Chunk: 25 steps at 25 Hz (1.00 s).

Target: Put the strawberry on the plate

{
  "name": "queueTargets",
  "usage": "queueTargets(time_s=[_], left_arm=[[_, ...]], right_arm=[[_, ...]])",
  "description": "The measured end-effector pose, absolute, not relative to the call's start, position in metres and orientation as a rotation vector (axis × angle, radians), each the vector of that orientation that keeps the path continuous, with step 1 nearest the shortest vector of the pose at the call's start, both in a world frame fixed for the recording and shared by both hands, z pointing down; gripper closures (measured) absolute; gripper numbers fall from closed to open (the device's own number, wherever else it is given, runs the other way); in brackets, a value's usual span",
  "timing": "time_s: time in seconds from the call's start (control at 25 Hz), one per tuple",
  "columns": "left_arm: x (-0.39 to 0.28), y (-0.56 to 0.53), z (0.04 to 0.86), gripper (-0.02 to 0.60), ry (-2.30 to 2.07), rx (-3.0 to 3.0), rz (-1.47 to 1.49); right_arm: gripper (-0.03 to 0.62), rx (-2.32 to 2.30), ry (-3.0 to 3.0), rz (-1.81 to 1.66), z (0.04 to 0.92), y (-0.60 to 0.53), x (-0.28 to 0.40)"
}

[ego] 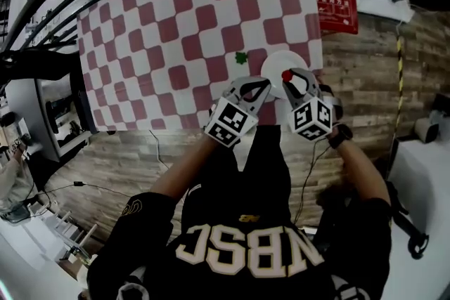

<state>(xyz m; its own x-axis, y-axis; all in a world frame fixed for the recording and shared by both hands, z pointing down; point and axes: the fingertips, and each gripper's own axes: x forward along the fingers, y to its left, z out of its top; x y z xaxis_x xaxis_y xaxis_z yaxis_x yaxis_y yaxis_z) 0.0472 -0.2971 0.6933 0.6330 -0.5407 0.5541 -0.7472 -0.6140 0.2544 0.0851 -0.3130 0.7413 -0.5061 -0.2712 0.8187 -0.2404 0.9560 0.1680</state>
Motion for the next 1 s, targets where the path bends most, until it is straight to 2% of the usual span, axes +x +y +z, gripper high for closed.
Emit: queueTargets(time_s=[0.2, 0.6, 0.8, 1.0], left_arm=[[0.049, -0.284, 0.712, 0.569, -0.995, 2.341, 0.608], [0.044, -0.272, 0.711, 0.569, -0.993, 2.337, 0.606], [0.043, -0.273, 0.694, 0.569, -1.007, 2.351, 0.578], [0.043, -0.279, 0.658, 0.569, -1.029, 2.361, 0.483]], right_arm=[[0.453, 0.349, -2.084, 0.078, 0.777, -0.310, 0.081], [0.451, 0.294, -1.991, 0.087, 0.806, -0.300, 0.082], [0.404, 0.334, -1.998, 0.060, 0.787, -0.298, 0.084], [0.399, 0.428, -2.006, 0.074, 0.743, -0.298, 0.093]])
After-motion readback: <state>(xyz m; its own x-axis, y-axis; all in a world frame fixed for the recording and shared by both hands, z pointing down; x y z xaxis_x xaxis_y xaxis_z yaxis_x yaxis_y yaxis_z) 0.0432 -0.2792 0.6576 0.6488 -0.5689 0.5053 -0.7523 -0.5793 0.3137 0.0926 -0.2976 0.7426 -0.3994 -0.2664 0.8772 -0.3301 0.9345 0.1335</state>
